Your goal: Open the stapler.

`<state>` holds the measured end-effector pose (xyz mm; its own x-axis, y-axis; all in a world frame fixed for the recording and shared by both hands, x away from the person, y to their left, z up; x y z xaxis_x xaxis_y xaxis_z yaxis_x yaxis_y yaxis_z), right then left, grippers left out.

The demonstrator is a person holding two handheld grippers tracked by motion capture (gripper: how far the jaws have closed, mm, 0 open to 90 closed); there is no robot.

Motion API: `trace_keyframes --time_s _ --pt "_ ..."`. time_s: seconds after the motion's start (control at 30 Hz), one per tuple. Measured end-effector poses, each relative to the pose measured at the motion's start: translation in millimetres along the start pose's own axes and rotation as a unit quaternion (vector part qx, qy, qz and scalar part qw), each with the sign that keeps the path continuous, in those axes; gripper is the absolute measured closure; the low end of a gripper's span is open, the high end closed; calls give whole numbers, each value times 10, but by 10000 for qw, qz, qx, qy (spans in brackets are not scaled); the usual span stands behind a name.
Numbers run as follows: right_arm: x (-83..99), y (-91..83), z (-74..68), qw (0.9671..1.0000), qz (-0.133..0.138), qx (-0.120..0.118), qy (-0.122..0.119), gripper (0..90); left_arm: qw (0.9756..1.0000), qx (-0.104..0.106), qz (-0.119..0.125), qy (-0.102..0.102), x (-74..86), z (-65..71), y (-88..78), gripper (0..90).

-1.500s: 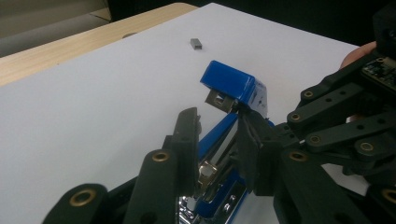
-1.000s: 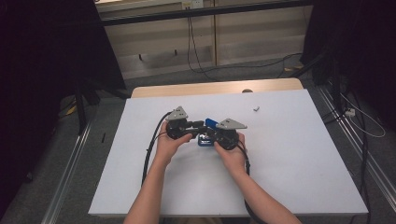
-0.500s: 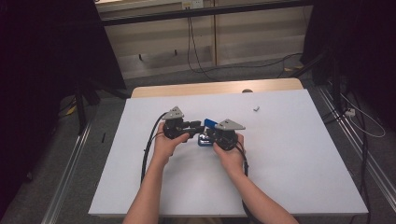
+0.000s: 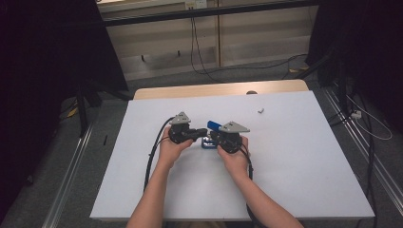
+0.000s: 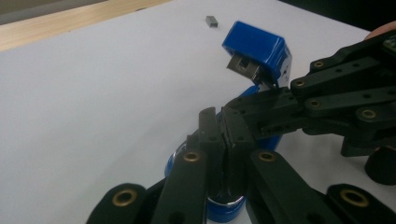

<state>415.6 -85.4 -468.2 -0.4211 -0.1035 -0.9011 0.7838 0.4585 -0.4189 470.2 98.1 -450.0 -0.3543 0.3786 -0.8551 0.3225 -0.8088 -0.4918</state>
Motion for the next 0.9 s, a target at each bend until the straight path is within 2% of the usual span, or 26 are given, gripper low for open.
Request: trace_keyframes --time_s 0.07,0.17,0.33,0.43,0.53,0.6,0.63,0.67,0.77,0.9 --pt "0 1 1 10000 5 -19 14 900 10000 32 63 -14 20 -8 18 887" --pt "-1 3 2 10000 2 -39 8 900 10000 18 3 97 18 9 38 898" --pt "-18 -9 -8 10000 27 -39 -33 900 9999 -24 -37 123 28 27 49 900" --pt "-70 -50 37 9999 156 5 73 900 9998 -69 -55 177 31 32 61 900" --pt "-106 -70 81 9998 129 -37 140 900 9999 -29 -36 163 40 27 67 900" --pt "-101 -73 91 9999 103 -58 100 900 9996 -57 -164 232 73 31 100 900" --pt "-97 -76 98 9998 119 -72 141 900 9998 -45 -90 196 87 32 112 900" --pt "-102 -80 96 9998 117 -41 130 900 9999 -44 -75 136 92 32 114 900" --pt "-106 -83 88 9999 108 18 80 900 9996 -102 -129 241 83 45 112 900" --pt "-107 -89 80 9999 98 103 -38 900 9995 -89 -129 264 84 43 115 900"
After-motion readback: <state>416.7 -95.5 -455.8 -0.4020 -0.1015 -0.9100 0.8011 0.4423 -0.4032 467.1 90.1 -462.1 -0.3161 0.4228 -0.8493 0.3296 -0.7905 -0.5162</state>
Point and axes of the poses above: each handheld gripper's, and its own axes: y roughly forward along the jaws, x roughly out of its underside, z roughly to its right, the point moved 1 cm from there along y, roughly forward along the jaws, and after that the axes turned 2 degrees about x, right-handed, at the moved point
